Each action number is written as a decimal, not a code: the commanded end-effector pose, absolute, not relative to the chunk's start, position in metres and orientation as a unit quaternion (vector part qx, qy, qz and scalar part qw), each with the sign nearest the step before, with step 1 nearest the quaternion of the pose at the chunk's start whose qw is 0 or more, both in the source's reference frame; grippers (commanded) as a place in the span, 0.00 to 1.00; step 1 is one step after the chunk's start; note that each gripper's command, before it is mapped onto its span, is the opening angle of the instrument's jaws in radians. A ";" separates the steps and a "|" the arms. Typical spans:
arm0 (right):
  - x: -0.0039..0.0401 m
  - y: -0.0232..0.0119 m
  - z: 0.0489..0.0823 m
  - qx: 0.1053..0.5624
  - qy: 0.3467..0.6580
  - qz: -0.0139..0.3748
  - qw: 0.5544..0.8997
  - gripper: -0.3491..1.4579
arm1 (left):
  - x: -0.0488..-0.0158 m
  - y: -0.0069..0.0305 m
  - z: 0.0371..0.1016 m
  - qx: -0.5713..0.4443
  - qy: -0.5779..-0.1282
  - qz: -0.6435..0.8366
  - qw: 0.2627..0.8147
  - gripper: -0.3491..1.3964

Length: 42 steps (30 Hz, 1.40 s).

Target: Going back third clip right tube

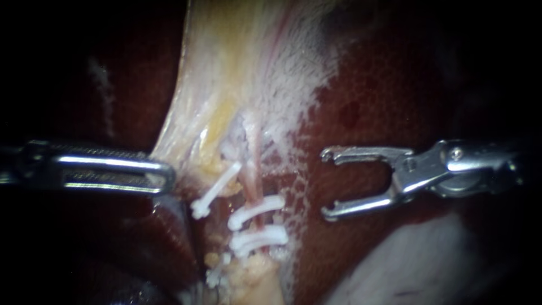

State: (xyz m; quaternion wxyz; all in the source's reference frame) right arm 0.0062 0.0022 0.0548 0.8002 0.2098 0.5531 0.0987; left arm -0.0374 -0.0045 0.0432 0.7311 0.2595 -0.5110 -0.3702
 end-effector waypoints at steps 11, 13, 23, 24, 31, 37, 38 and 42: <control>0.0062 0.0018 0.0540 0.210 0.555 0.092 0.800 0.53 | -0.0360 -0.0034 0.0469 0.250 -0.511 -0.371 0.734 0.00; 0.0062 0.0017 0.0540 0.210 0.555 0.092 0.800 0.53 | -0.0359 -0.0034 0.0481 0.250 -0.511 -0.372 0.734 0.00; 0.0062 0.0016 0.0540 0.212 0.555 0.090 0.799 0.53 | -0.0378 -0.0057 0.0522 0.257 -0.497 -0.381 0.736 0.00; 0.0062 0.0016 0.0540 0.212 0.555 0.090 0.799 0.53 | -0.0379 -0.0058 0.0523 0.257 -0.498 -0.380 0.736 0.00; 0.0062 0.0015 0.0540 0.212 0.555 0.090 0.799 0.53 | -0.0389 -0.0068 0.0519 0.262 -0.496 -0.375 0.738 0.00; 0.0062 0.0015 0.0540 0.212 0.555 0.090 0.799 0.52 | -0.0392 -0.0070 0.0518 0.266 -0.496 -0.375 0.737 0.00; 0.0062 0.0015 0.0540 0.212 0.555 0.090 0.799 0.52 | -0.0392 -0.0070 0.0519 0.266 -0.496 -0.375 0.737 0.00; 0.0062 0.0015 0.0539 0.214 0.555 0.090 0.799 0.52 | -0.0392 -0.0069 0.0519 0.266 -0.496 -0.375 0.737 0.00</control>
